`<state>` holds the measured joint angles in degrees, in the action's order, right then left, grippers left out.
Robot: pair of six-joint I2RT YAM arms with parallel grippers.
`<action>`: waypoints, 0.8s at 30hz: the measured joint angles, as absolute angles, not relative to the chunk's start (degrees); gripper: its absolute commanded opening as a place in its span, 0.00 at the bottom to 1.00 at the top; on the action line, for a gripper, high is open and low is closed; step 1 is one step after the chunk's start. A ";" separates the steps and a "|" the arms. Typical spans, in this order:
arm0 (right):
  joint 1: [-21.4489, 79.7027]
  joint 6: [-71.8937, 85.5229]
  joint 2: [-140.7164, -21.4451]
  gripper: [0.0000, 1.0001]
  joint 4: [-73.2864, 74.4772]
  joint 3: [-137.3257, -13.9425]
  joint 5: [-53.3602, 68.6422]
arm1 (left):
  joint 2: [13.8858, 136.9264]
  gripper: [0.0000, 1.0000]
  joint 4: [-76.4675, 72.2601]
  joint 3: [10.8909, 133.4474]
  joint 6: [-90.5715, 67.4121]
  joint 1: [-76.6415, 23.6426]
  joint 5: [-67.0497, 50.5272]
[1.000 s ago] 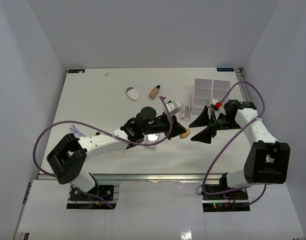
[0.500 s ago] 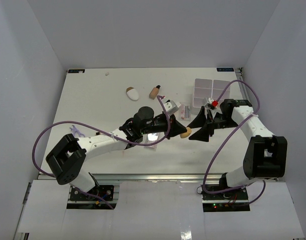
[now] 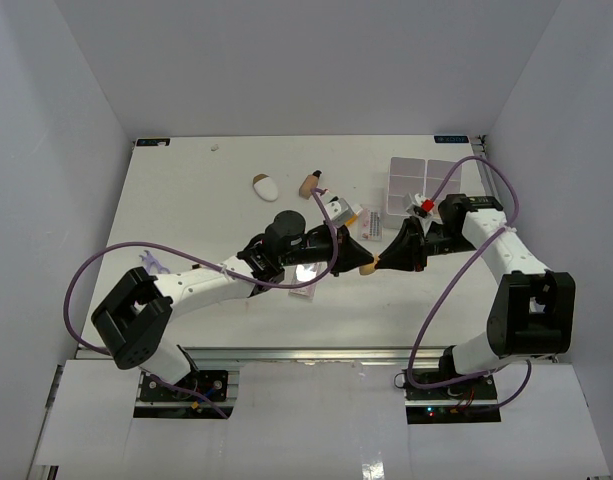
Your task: Organize the makeup
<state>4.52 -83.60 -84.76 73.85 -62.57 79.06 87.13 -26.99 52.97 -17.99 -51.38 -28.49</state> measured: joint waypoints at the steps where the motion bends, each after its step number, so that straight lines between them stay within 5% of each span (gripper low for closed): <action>1: 4.56 -83.35 -84.71 0.08 73.75 -62.57 78.90 | 87.13 0.12 -26.98 52.97 -18.16 -51.34 -28.67; 4: 4.58 -81.90 -83.99 0.08 72.88 -62.54 78.34 | 87.13 0.41 -26.98 52.97 -18.61 -51.26 -29.02; 7: 4.63 -78.68 -81.20 0.08 70.03 -61.58 77.28 | 87.13 0.53 -27.02 53.12 -19.40 -51.23 -29.22; 18: 4.99 -59.45 -66.85 0.08 50.53 -52.71 68.69 | 84.64 0.83 -24.12 53.96 -20.98 -51.22 -26.58; 24: 3.62 -52.65 -63.62 0.08 42.99 -50.21 60.21 | 77.73 0.87 -16.94 55.84 -16.76 -51.14 -20.02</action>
<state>3.62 -52.65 -63.62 42.99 -50.21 60.21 77.73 -16.94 55.84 -16.76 -51.14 -20.02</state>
